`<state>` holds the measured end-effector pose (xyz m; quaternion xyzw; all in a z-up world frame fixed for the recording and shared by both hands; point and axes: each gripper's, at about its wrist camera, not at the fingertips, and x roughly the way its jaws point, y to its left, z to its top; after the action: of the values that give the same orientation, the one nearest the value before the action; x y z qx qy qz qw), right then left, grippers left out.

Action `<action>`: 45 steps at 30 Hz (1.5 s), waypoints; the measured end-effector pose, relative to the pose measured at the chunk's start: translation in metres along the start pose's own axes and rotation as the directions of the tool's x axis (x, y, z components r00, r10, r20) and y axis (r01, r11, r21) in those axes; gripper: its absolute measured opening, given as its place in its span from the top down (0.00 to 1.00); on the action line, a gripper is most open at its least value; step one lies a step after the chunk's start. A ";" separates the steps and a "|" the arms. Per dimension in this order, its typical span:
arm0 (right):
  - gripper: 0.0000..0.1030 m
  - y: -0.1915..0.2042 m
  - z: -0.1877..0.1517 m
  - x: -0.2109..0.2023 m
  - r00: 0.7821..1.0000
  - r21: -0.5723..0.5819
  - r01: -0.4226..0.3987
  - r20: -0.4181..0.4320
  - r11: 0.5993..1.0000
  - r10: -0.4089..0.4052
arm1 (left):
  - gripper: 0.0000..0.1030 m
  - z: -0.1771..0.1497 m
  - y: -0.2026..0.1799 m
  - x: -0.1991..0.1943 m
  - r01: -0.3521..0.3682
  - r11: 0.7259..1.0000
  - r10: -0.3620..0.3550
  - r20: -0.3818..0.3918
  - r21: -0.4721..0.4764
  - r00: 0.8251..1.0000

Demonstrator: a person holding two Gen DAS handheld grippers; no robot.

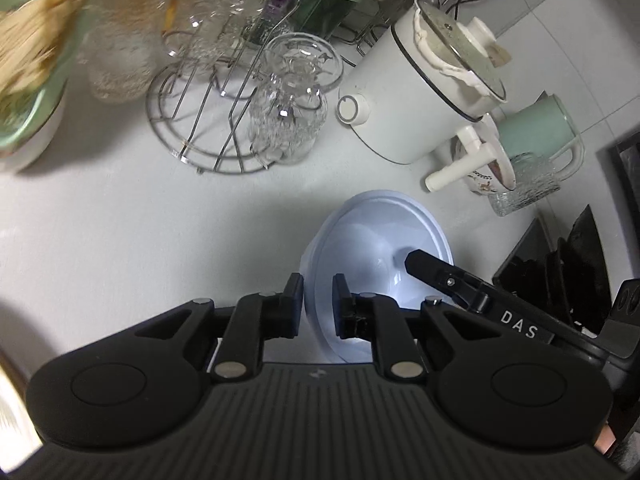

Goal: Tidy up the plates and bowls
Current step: 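Carry the pale blue bowl with both grippers and lower it into the other blue bowl, then open both grippers and withdraw them from the stacked blue bowls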

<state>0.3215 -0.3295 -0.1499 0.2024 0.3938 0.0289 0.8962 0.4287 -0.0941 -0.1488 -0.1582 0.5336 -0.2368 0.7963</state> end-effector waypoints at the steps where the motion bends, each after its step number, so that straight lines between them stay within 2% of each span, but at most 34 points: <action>1: 0.80 0.002 -0.001 -0.005 1.000 -0.016 -0.008 0.003 1.000 0.008 | 0.84 -0.005 0.000 -0.006 0.002 1.000 -0.002 0.004 -0.009 1.000; 6: 0.80 0.008 -0.006 -0.025 0.999 -0.034 -0.049 0.011 0.998 0.049 | 0.84 -0.016 -0.010 -0.033 -0.023 1.000 0.023 0.052 0.008 0.998; 10: 0.80 0.010 -0.009 -0.035 0.997 -0.024 -0.081 0.010 0.996 0.081 | 0.84 -0.026 -0.013 -0.046 -0.040 0.999 0.040 0.062 -0.010 0.997; 21: 0.80 0.022 -0.013 -0.045 0.987 -0.011 -0.149 -0.066 0.989 0.148 | 0.84 -0.049 -0.005 -0.077 -0.086 0.993 0.094 0.089 -0.086 0.992; 30: 0.80 0.042 -0.017 -0.025 0.973 -0.045 -0.175 -0.160 0.984 0.166 | 0.84 -0.056 0.014 -0.086 -0.148 0.979 0.163 0.100 -0.142 0.982; 36: 0.80 0.059 -0.028 -0.007 0.956 -0.043 -0.194 -0.234 0.980 0.179 | 0.84 -0.067 0.035 -0.090 -0.198 0.960 0.219 0.091 -0.196 0.971; 45: 0.79 0.068 -0.053 0.013 0.943 -0.047 -0.165 -0.299 0.985 0.144 | 0.84 -0.079 0.050 -0.081 -0.256 0.949 0.273 0.068 -0.184 0.960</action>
<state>0.3001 -0.2466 -0.1652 0.1939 0.5043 0.1430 0.8292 0.3400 -0.0081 -0.1414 -0.1645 0.5309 -0.0731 0.8281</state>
